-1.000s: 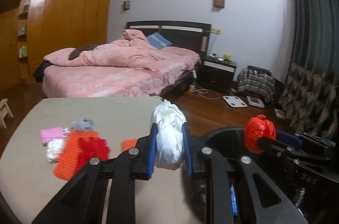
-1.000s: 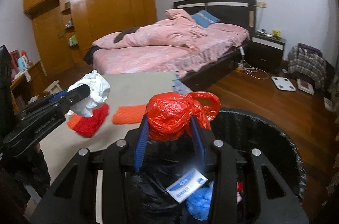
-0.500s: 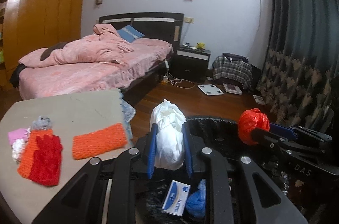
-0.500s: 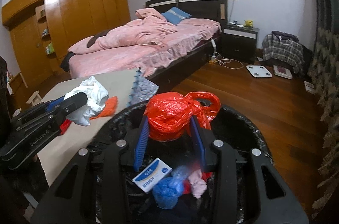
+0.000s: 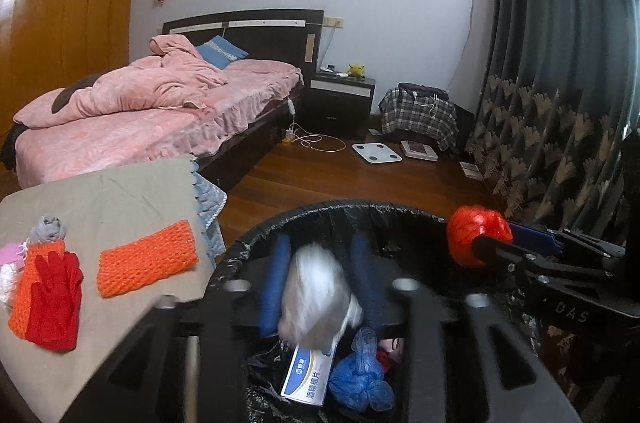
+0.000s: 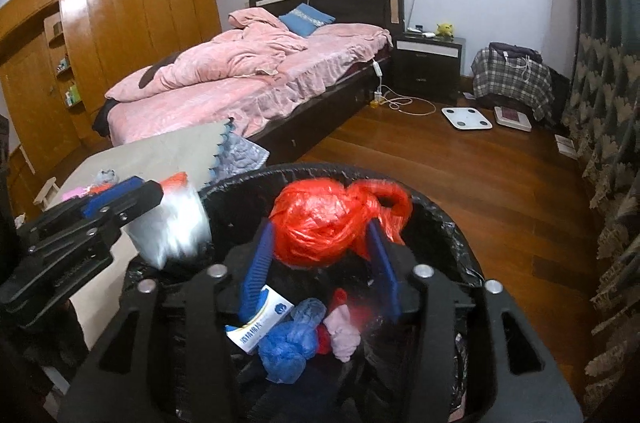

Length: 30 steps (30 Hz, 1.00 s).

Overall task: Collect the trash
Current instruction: 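Open both grippers over the bin to drop the bag and tissue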

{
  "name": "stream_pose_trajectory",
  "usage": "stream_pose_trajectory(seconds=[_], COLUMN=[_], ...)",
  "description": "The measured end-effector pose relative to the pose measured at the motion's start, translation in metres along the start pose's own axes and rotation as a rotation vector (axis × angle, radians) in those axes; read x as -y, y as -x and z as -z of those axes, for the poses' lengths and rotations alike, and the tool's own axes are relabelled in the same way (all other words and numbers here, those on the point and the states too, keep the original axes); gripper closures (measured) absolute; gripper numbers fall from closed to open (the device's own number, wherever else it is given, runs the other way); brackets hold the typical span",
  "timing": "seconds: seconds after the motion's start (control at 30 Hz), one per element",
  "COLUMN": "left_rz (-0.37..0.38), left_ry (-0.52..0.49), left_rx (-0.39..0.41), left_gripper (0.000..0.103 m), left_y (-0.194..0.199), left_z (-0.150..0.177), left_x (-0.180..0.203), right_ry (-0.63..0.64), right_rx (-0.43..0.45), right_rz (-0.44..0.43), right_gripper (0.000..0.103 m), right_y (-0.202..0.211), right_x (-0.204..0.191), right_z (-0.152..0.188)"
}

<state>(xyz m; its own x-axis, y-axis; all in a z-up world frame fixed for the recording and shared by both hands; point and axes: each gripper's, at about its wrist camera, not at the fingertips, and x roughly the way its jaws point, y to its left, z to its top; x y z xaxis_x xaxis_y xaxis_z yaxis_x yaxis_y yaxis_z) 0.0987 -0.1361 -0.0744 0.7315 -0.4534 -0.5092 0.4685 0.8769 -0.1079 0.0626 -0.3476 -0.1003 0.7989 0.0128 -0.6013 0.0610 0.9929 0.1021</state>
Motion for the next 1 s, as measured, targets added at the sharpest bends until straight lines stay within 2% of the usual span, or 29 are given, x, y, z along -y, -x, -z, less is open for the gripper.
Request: stream_pose_trajectory(seconds=[0.07,0.13,0.2,0.3,0.47,0.63,1.0], left_rz=[0.0,-0.012,-0.037,-0.107,-0.203,-0.309,-0.498], left_ry=[0.012,0.016,0.021,0.035,0.062,0.108,0.191], left_rx=[0.011,0.019,0.035,0.068,0.086,0.084,0.095], left_gripper=[0.048,0.045,0.033,0.019,0.012,0.01,0.01], left_y=[0.004,0.008,0.014,0.029,0.052,0.076,0.117], left_z=[0.0,-0.001,-0.003,-0.004,0.0,0.011,0.028], left_x=[-0.004,-0.008,-0.014,-0.032,-0.064,-0.104,-0.182], right_ry=[-0.005,-0.008,-0.009,-0.016,-0.014,-0.002,0.089], right_rx=[-0.001,0.004,0.018,0.028,0.045,0.054,0.069], right_rz=[0.009,0.02,0.041,0.056,0.042,-0.001,-0.159], right_gripper=[0.042,0.022,0.01,0.006,0.006,0.006,0.006], right_y=[0.0,0.0,0.002,0.003,0.003,0.0,-0.024], right_x=[0.001,0.002,0.001,-0.003,-0.014,-0.038,-0.135], right_z=[0.002,0.002,0.001,-0.002,-0.006,-0.01,-0.031])
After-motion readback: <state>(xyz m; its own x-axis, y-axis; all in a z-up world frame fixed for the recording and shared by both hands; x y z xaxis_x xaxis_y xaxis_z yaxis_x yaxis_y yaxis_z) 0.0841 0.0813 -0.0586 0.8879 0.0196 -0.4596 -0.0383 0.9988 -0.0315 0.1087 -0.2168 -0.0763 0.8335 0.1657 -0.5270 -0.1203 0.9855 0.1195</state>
